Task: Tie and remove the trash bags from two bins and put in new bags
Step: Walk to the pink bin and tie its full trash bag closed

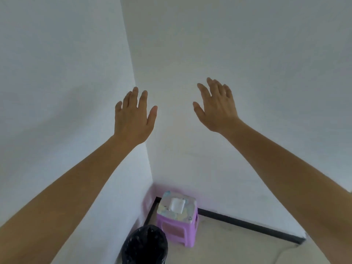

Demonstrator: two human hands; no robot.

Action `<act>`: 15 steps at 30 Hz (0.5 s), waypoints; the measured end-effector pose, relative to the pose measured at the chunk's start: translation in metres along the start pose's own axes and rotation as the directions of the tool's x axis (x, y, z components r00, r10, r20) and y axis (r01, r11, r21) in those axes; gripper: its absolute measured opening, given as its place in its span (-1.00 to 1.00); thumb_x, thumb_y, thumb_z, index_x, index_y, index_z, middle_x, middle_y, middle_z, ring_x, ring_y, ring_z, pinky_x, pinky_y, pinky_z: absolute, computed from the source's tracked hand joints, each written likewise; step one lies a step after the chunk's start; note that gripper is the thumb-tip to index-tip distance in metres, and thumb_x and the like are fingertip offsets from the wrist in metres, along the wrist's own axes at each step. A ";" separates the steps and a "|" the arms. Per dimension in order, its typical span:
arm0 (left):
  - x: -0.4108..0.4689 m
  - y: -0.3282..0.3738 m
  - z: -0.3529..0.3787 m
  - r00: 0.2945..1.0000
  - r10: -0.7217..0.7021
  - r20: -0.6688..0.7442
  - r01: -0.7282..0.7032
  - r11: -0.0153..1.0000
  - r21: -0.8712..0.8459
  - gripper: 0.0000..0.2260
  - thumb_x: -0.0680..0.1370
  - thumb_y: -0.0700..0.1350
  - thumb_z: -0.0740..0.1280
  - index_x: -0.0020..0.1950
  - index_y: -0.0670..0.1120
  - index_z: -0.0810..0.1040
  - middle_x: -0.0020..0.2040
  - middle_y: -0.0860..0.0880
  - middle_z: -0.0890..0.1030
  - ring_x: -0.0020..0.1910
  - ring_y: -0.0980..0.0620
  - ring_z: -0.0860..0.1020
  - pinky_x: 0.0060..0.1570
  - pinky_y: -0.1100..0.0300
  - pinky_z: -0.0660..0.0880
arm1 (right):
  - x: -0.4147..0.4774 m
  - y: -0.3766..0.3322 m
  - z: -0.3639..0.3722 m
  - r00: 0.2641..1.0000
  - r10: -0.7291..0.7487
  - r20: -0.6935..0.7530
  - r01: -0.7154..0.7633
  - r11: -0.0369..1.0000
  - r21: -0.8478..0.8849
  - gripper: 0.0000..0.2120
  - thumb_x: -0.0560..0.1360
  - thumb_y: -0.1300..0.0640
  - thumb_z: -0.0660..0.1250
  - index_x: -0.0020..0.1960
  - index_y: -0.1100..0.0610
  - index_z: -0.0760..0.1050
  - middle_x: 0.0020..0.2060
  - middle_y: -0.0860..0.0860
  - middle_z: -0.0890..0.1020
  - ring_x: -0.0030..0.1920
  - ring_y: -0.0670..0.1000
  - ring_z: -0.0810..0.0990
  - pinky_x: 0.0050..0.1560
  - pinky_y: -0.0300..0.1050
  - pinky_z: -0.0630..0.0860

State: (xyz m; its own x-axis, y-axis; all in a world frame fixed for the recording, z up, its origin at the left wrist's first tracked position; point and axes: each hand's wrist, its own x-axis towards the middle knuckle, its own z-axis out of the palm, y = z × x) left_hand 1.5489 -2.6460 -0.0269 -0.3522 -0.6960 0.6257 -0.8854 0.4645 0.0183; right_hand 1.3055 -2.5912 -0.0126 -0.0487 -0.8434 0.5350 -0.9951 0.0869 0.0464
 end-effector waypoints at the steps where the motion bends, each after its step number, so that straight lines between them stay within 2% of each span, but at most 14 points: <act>1: 0.003 0.013 0.001 0.999 0.051 -0.007 -0.052 0.997 -0.056 -0.46 0.66 0.13 0.00 0.53 -0.17 0.25 0.53 -0.27 0.25 0.49 -0.26 0.25 0.39 -0.24 0.26 | -0.019 0.014 -0.010 0.998 0.065 0.010 -0.065 0.997 -0.042 -0.39 0.65 -0.15 0.02 0.60 0.14 0.09 0.57 0.22 0.13 0.57 0.23 0.11 0.55 0.20 0.03; 5: 0.003 0.093 -0.001 0.969 0.225 -0.097 -0.244 0.932 -0.268 -0.47 0.66 0.13 0.01 0.52 -0.16 0.26 0.53 -0.26 0.26 0.49 -0.26 0.26 0.38 -0.22 0.27 | -0.109 0.068 -0.065 0.964 0.267 0.010 -0.257 0.937 -0.236 -0.38 0.65 -0.15 0.04 0.60 0.13 0.08 0.58 0.22 0.13 0.57 0.23 0.11 0.55 0.19 0.04; 8: -0.011 0.187 -0.016 0.937 0.340 -0.085 -0.340 0.824 -0.453 -0.47 0.67 0.13 0.01 0.53 -0.16 0.23 0.54 -0.25 0.23 0.51 -0.24 0.22 0.39 -0.22 0.23 | -0.201 0.103 -0.124 0.906 0.423 0.005 -0.391 0.842 -0.373 -0.38 0.64 -0.14 0.07 0.60 0.13 0.09 0.57 0.22 0.13 0.57 0.22 0.11 0.55 0.20 0.04; 12: -0.061 0.331 -0.069 0.823 0.541 -0.170 -0.518 0.595 -0.615 -0.47 0.67 0.14 -0.01 0.53 -0.15 0.22 0.55 -0.23 0.23 0.51 -0.23 0.22 0.40 -0.21 0.22 | -0.347 0.140 -0.219 0.787 0.615 -0.049 -0.530 0.632 -0.565 -0.38 0.62 -0.14 0.11 0.58 0.12 0.13 0.55 0.23 0.17 0.55 0.22 0.14 0.53 0.21 0.08; 15: -0.122 0.434 -0.126 0.699 0.650 -0.297 -0.645 0.394 -0.655 -0.47 0.66 0.14 -0.02 0.52 -0.16 0.25 0.52 -0.24 0.27 0.48 -0.23 0.27 0.37 -0.21 0.28 | -0.461 0.153 -0.297 0.672 0.724 -0.154 -0.629 0.449 -0.635 -0.37 0.61 -0.12 0.15 0.59 0.16 0.14 0.55 0.26 0.17 0.55 0.25 0.16 0.53 0.22 0.11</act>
State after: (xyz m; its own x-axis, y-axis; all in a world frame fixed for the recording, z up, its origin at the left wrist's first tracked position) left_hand 1.2465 -2.2902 0.0030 -0.7318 -0.0219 0.6811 0.0774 0.9904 0.1149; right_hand 1.2007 -2.0312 -0.0016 -0.7404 -0.4224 0.5229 -0.3618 0.9060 0.2196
